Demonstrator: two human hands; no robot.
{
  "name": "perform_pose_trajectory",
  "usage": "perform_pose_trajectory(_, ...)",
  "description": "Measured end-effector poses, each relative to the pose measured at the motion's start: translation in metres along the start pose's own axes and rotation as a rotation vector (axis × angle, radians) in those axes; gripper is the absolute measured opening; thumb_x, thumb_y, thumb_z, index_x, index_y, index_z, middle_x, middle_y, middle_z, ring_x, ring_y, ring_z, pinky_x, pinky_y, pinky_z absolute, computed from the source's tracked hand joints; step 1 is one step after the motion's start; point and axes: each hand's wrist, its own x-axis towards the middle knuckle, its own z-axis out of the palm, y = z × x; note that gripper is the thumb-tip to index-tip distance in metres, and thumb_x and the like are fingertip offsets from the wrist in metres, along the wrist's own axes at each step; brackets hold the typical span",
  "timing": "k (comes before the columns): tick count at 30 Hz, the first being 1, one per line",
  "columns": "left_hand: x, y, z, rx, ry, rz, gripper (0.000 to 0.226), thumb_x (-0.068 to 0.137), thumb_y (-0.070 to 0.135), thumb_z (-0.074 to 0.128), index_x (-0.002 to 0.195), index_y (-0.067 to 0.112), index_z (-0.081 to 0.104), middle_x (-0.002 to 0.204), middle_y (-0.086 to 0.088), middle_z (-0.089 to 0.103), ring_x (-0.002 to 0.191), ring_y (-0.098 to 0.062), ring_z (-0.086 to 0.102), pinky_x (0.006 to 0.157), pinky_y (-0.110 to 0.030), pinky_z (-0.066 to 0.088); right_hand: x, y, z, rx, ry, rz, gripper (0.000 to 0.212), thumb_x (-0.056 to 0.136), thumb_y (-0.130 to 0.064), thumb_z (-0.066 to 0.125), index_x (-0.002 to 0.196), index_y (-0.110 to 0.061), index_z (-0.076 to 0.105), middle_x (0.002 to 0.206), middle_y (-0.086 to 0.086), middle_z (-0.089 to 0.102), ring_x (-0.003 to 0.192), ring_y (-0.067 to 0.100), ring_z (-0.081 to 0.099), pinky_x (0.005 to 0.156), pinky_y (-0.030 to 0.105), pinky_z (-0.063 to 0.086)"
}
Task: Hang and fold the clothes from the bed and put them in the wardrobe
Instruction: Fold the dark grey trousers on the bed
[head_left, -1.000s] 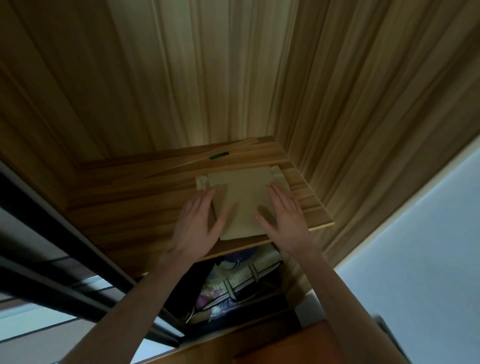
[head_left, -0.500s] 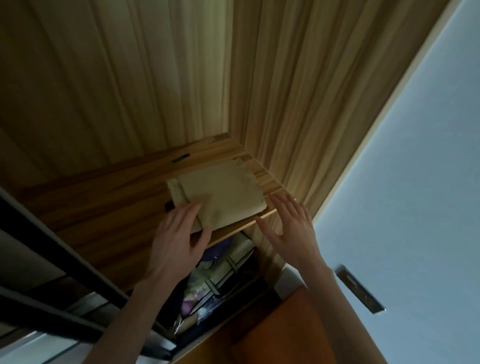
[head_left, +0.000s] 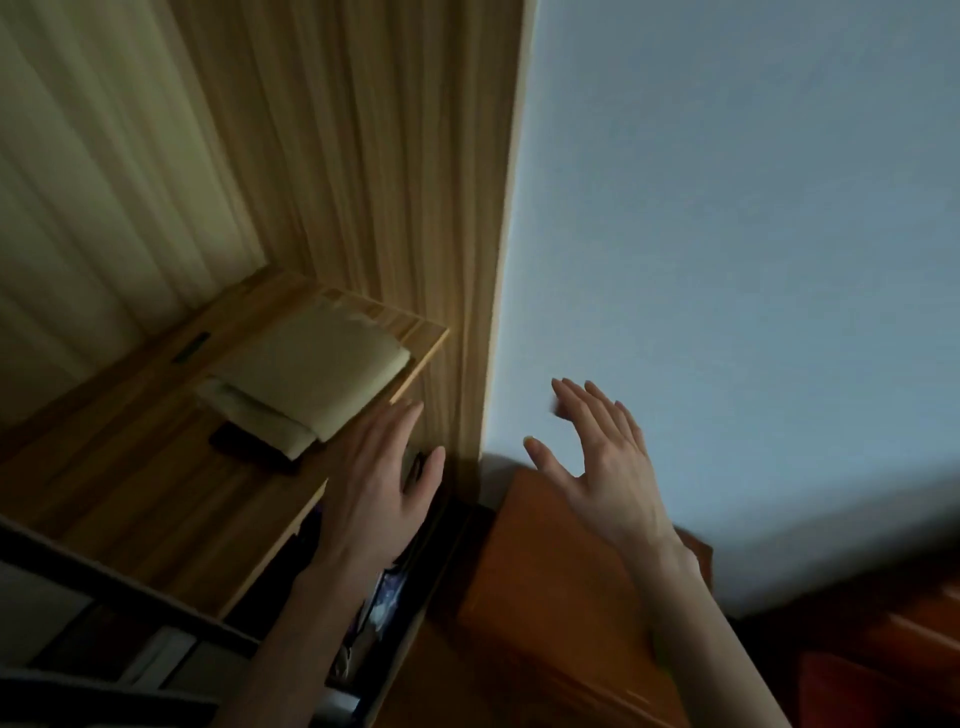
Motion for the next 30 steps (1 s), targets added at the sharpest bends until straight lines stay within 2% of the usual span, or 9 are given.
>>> perform_pose_trajectory(5, -0.012, 0.045, 0.024, -0.071, -0.083, 0.136, 0.059, 0.102, 0.050, 0.046, 0.148, 0.015, 0.050, 0.150, -0.002, 0.053, 0.141, -0.019, 0.047, 0.112, -0.042, 0.045, -0.067, 0.033, -0.045, -0.079, 0.102, 0.176, 0.068, 0.099, -0.065, 0.050, 0.155, -0.029, 0.039, 0.159, -0.008, 0.045, 0.154, 0.016, 0.029, 0.126, 0.047, 0.024)
perform_pose_trajectory(16, -0.048, 0.189, 0.108, -0.192, -0.219, 0.461, 0.058, 0.103, 0.048, 0.045, 0.148, 0.012, 0.050, 0.152, -0.005, 0.052, 0.146, -0.021, 0.041, 0.118, -0.044, 0.038, -0.227, 0.089, -0.161, -0.262, 0.281, 0.505, 0.074, 0.099, -0.066, 0.046, 0.157, -0.021, 0.040, 0.161, -0.005, 0.044, 0.155, 0.018, 0.028, 0.126, 0.047, 0.024)
perform_pose_trajectory(21, -0.089, 0.280, 0.132, -0.253, -0.281, 0.564, 0.058, 0.102, 0.048, 0.046, 0.149, 0.015, 0.049, 0.154, -0.003, 0.051, 0.147, -0.019, 0.040, 0.120, -0.041, 0.036, -0.316, 0.107, -0.216, -0.313, 0.362, 0.645, 0.075, 0.098, -0.070, 0.043, 0.159, -0.027, 0.035, 0.163, -0.007, 0.039, 0.156, 0.013, 0.022, 0.127, 0.047, 0.022)
perform_pose_trajectory(30, -0.201, 0.425, 0.168, -0.387, -0.388, 0.782, 0.057, 0.103, 0.048, 0.045, 0.148, 0.012, 0.050, 0.151, -0.006, 0.053, 0.145, -0.020, 0.042, 0.119, -0.037, 0.036, -0.487, 0.115, -0.298, -0.386, 0.514, 0.848, 0.077, 0.097, -0.069, 0.045, 0.159, -0.025, 0.035, 0.161, -0.007, 0.041, 0.156, 0.013, 0.024, 0.126, 0.046, 0.023)
